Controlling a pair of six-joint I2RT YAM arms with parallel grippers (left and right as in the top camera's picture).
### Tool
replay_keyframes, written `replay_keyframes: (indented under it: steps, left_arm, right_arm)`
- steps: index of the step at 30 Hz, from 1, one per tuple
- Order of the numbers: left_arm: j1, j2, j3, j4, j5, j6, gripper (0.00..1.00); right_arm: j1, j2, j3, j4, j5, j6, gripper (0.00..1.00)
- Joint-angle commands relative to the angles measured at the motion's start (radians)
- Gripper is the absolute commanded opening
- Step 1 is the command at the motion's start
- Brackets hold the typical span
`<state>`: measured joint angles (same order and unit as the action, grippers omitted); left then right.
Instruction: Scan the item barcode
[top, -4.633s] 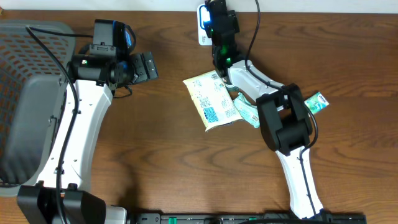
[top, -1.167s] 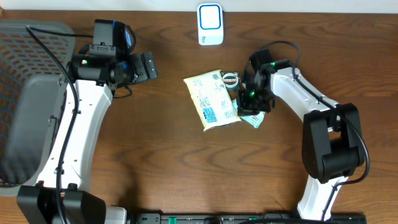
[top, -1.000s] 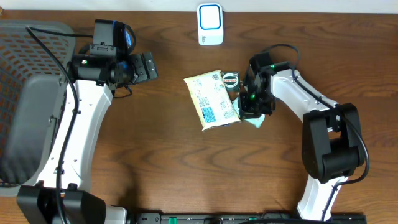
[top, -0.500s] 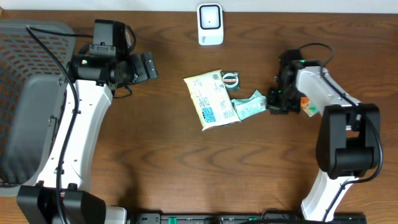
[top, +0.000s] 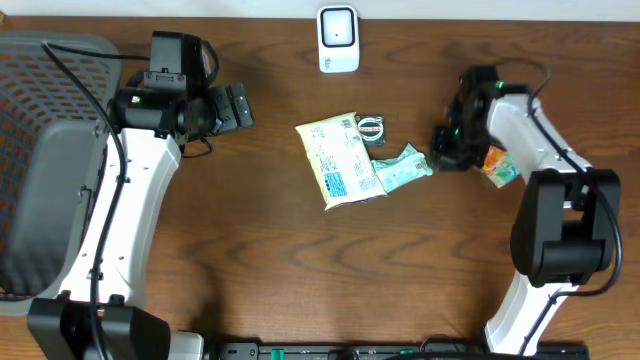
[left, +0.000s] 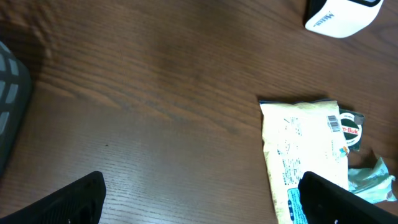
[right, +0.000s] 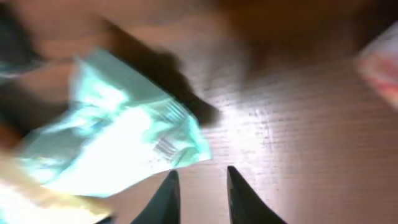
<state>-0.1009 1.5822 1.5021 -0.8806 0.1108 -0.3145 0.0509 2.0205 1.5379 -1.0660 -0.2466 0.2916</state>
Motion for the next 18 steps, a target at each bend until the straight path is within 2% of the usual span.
replay_keyframes:
  steps: [1, 4, 8, 14, 18]
  left_arm:
    - [0.001, 0.006, 0.007, -0.001, 0.009, 0.003, 0.98]
    - [0.001, 0.006, 0.007, -0.001, 0.009, 0.002, 0.98]
    - [0.001, 0.006, 0.007, -0.001, 0.009, 0.003, 0.98]
    - [0.001, 0.006, 0.007, -0.001, 0.009, 0.002, 0.98]
    - [0.001, 0.006, 0.007, -0.001, 0.009, 0.003, 0.98]
  right_arm:
    - [0.014, -0.025, 0.163, -0.047, -0.015, -0.032, 0.25]
    - [0.045, -0.025, 0.220, -0.048, -0.035, -0.031, 0.29]
    - [0.113, -0.017, 0.197, 0.010, -0.044, 0.003, 0.31]
    - [0.242, 0.029, 0.111, 0.181, -0.036, 0.115, 0.23]
    - [0.289, 0.074, 0.101, 0.220, 0.053, 0.201, 0.09]
